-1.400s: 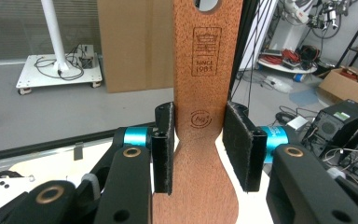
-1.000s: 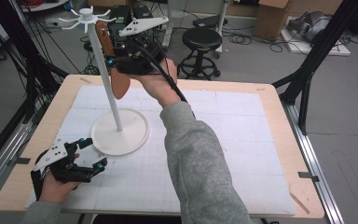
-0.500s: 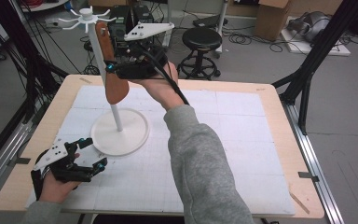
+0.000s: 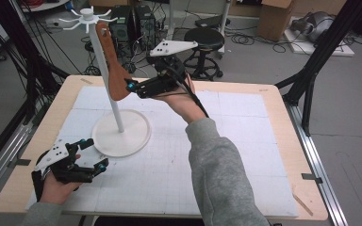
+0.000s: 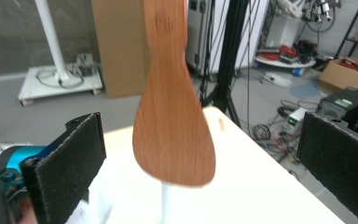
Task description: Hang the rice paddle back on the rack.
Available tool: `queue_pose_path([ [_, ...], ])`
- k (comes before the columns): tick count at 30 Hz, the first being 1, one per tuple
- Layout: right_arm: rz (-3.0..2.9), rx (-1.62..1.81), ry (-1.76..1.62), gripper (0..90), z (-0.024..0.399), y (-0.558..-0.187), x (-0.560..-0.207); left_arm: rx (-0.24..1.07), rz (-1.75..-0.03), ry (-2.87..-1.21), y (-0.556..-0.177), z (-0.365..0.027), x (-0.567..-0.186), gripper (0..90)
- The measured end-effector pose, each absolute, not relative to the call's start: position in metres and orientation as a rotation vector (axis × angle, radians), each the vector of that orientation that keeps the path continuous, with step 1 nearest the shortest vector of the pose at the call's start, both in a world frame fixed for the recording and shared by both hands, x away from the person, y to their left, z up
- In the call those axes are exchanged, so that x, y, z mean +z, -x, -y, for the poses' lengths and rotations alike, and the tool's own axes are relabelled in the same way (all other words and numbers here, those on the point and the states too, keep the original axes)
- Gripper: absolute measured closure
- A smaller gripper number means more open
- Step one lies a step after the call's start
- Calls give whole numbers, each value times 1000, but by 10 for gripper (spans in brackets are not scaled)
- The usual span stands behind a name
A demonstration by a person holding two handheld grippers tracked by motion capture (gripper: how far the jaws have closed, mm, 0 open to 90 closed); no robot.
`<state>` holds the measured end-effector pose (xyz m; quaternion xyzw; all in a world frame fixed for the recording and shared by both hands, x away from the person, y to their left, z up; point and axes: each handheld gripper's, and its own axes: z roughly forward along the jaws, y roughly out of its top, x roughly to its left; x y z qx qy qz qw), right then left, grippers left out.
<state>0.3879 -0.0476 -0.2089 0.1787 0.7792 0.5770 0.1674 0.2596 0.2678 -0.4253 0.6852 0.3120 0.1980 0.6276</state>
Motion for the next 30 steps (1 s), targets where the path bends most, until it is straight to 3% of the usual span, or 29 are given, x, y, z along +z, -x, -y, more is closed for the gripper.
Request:
queue_pose_path([
  [30, -2282, 1634, -562, 0, 106, -370, -263, 446, -738, -1576, -255, -272, -427, 18],
])
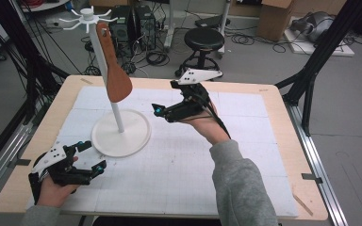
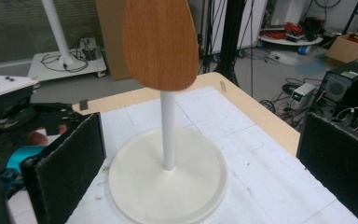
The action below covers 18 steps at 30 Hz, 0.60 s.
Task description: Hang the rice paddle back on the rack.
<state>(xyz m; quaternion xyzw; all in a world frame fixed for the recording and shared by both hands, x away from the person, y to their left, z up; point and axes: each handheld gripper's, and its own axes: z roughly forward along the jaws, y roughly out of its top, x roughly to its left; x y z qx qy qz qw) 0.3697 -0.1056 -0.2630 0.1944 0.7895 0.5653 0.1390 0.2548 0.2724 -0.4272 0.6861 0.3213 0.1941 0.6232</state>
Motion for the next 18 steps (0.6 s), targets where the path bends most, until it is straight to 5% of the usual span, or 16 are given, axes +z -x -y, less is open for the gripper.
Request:
queue_pose_path([
  [18, -2288, 1652, -651, 0, 173, -357, -319, 438, -735, -1579, -255, -271, -427, 18],
])
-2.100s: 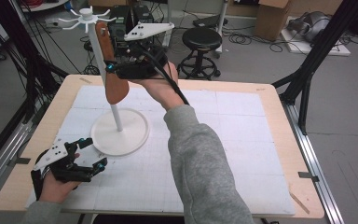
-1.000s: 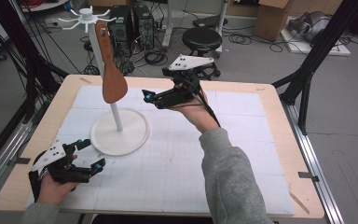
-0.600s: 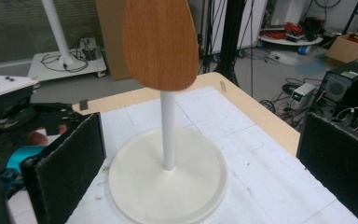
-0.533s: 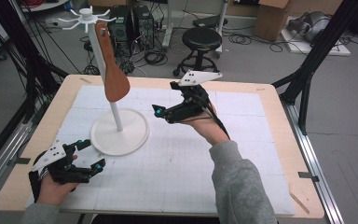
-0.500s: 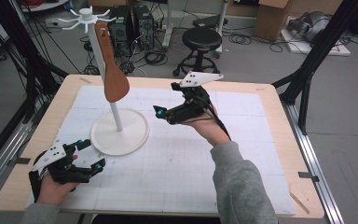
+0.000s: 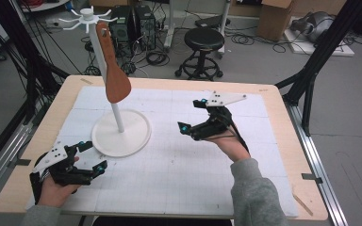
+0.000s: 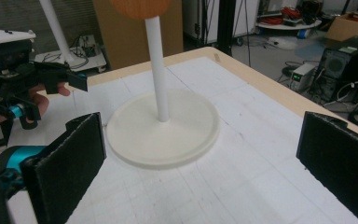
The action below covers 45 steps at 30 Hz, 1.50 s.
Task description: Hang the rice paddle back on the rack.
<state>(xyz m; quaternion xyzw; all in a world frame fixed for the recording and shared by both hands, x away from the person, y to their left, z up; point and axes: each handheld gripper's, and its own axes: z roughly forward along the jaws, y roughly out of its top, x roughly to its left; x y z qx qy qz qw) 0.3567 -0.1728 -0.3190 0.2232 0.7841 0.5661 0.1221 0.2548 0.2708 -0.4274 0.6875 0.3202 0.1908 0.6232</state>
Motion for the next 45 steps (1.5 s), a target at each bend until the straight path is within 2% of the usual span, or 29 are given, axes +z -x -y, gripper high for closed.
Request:
queue_pose_path([
  [18, -2217, 1681, -862, 0, 233, -342, -374, 426, -737, -1590, -253, -267, -428, 18],
  [45, -2170, 1636, -976, 0, 281, -310, -416, 428, -737, -1599, -253, -266, -429, 18],
])
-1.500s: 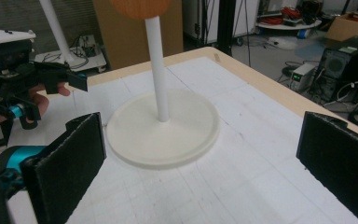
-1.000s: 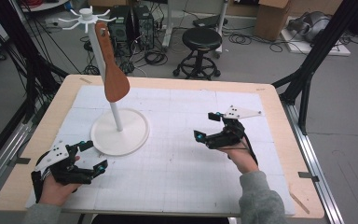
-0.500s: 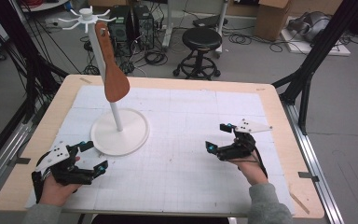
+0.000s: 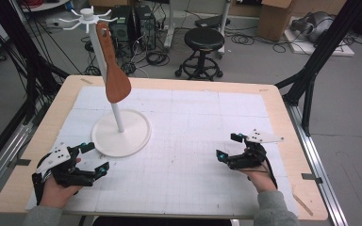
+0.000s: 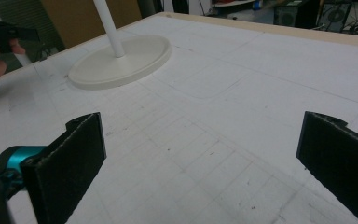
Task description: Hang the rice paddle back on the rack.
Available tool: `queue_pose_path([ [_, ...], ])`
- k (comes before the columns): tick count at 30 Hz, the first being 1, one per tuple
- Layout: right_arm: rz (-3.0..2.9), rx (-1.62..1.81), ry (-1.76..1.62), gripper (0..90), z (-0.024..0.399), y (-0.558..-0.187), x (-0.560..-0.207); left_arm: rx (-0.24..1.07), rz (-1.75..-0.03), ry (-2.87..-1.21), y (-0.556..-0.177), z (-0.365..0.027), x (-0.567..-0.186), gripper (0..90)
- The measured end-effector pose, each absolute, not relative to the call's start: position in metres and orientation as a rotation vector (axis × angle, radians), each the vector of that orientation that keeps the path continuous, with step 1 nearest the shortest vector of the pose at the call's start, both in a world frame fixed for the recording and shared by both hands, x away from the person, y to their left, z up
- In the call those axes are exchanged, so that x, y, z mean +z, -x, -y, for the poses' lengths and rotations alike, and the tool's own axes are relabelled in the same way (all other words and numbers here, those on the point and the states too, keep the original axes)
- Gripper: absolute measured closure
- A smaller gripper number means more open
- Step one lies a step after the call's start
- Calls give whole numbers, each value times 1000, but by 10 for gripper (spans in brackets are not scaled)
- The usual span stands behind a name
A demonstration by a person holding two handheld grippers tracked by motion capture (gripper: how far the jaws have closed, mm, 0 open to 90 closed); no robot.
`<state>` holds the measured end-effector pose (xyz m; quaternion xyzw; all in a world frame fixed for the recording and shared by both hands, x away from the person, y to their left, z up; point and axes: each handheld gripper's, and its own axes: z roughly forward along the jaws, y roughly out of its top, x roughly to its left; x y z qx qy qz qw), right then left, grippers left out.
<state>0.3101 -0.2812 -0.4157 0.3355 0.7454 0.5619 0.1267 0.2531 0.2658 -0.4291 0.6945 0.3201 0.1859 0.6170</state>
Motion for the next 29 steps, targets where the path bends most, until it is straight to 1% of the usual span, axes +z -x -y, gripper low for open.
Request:
queue_pose_path([
  [8, -2150, 1619, -1004, 0, 292, -302, -424, 427, -734, -1597, -253, -266, -429, 18],
  [21, -2120, 1601, -998, 0, 304, -283, -424, 431, -729, -1592, -253, -267, -428, 18],
  [29, -2141, 1615, -1002, 0, 306, -284, -429, 435, -736, -1586, -253, -266, -427, 18],
])
